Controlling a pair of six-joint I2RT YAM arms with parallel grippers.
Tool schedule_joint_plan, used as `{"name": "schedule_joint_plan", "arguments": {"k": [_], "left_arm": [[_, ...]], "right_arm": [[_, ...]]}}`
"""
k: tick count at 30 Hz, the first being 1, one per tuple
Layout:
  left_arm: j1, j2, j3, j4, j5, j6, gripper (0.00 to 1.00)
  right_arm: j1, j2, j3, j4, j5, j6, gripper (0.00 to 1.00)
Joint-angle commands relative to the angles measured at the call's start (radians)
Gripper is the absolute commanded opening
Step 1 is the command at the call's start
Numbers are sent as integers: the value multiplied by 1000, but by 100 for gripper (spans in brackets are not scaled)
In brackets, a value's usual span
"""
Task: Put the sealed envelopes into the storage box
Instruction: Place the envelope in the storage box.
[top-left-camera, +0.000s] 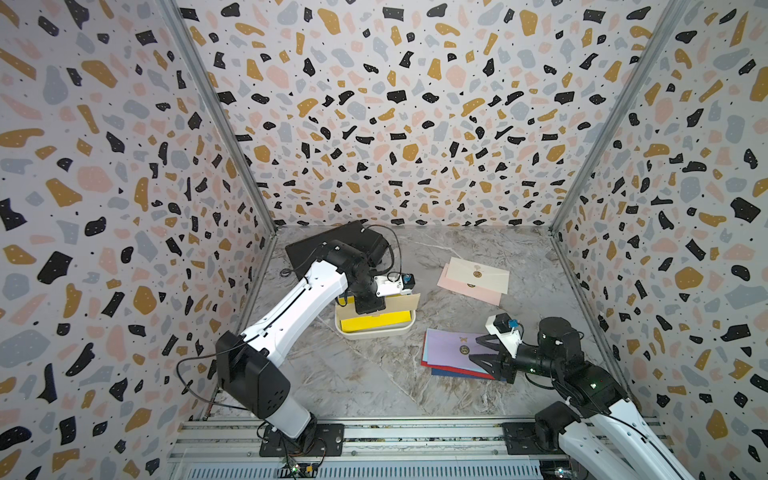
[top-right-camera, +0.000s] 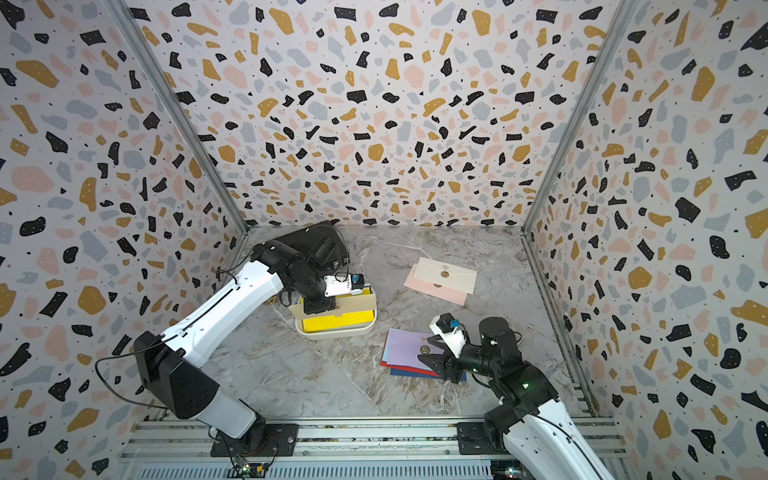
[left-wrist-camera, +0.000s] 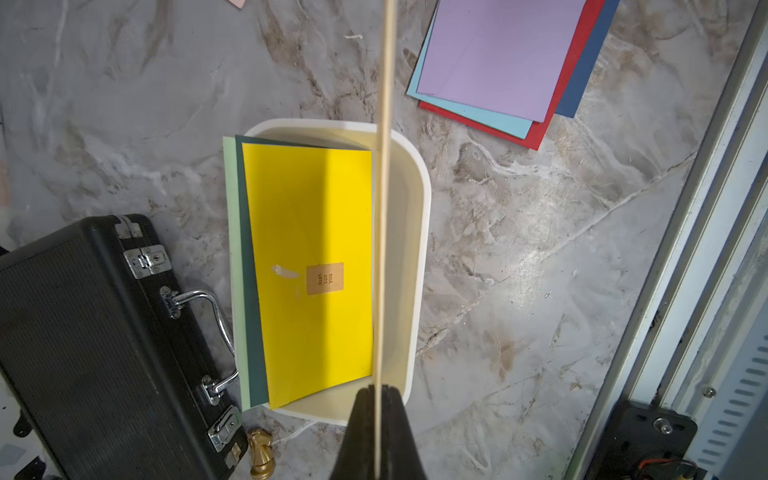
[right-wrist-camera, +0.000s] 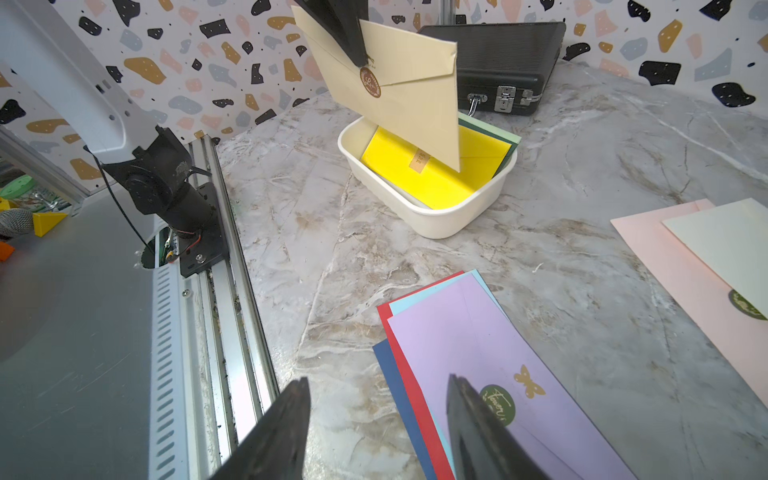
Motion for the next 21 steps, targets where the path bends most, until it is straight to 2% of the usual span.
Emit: {"name": "schedule_joint_plan", "arguments": {"k": [1, 5, 11, 21], "left_arm": [[51, 45, 45, -40, 106, 78, 0], [97, 102, 44, -11, 191, 94, 0], [124, 178, 16, 9, 174, 130, 0], [159, 293, 45, 8, 215, 186, 0]], "right_arm": [[3, -11, 0, -9, 4, 9, 58], [3, -15, -7, -5, -6, 11, 58], [4, -17, -16, 14, 19, 38, 58], [5, -14, -20, 11, 24, 38, 58]]}}
